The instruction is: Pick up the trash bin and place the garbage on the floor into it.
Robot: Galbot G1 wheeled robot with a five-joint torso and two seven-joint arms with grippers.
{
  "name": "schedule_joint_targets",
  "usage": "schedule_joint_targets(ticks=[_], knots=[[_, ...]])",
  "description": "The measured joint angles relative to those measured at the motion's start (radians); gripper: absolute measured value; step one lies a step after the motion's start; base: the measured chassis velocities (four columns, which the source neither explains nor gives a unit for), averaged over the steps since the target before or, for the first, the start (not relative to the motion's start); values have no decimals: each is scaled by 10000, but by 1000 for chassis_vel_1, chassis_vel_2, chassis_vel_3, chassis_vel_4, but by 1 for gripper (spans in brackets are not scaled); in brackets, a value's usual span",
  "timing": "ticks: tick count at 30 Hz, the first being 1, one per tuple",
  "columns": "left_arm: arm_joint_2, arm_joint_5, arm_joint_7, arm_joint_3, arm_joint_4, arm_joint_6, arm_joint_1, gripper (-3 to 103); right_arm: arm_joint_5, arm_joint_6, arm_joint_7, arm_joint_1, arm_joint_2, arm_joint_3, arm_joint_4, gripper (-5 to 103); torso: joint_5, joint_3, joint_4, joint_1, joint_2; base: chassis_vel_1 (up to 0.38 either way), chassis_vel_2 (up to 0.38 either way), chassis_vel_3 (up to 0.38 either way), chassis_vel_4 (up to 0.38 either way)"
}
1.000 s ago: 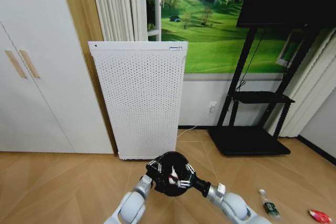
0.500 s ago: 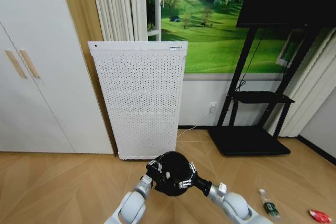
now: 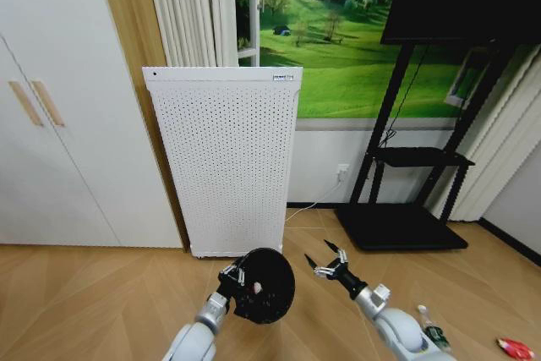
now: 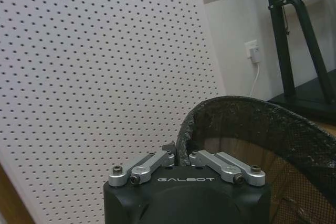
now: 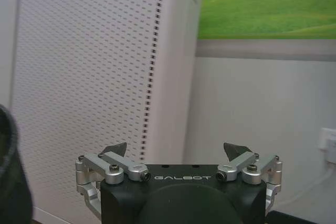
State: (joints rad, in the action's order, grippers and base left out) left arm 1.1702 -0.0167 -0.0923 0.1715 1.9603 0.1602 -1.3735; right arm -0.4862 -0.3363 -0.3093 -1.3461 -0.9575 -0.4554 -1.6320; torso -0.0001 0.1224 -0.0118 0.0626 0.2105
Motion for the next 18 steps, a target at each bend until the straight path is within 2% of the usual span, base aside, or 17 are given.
schedule_joint_targets(ticks=[4,7,10,14,17,18], knots=[[-71,80,-4,1040,495,-7,-450,7,73,524,506,-319,-446,-1499,518,100,1,-1,2,0,0,0,0,0,0],[-155,148,-5,1579,609,-15,-521,7,144,770,686,-552,-697,-2099,706,100,-1,0,0,0,0,0,0,0,0],[-209,219,-10,1822,709,-18,-581,7,251,892,871,-675,-860,-2384,800,100,3,-1,1,0,0,0,0,0,0],[-229,350,-6,2306,986,-27,-803,7,388,1433,1728,-918,-1258,-2920,835,100,1,0,0,0,0,0,0,0,0],[-205,383,-6,2393,1052,-27,-867,7,397,1583,1944,-951,-1328,-3022,832,100,0,-1,1,0,0,0,0,0,0],[-155,427,-6,2519,1173,-27,-975,7,395,1804,2309,-989,-1398,-3145,804,100,0,0,1,0,0,0,0,0,0]])
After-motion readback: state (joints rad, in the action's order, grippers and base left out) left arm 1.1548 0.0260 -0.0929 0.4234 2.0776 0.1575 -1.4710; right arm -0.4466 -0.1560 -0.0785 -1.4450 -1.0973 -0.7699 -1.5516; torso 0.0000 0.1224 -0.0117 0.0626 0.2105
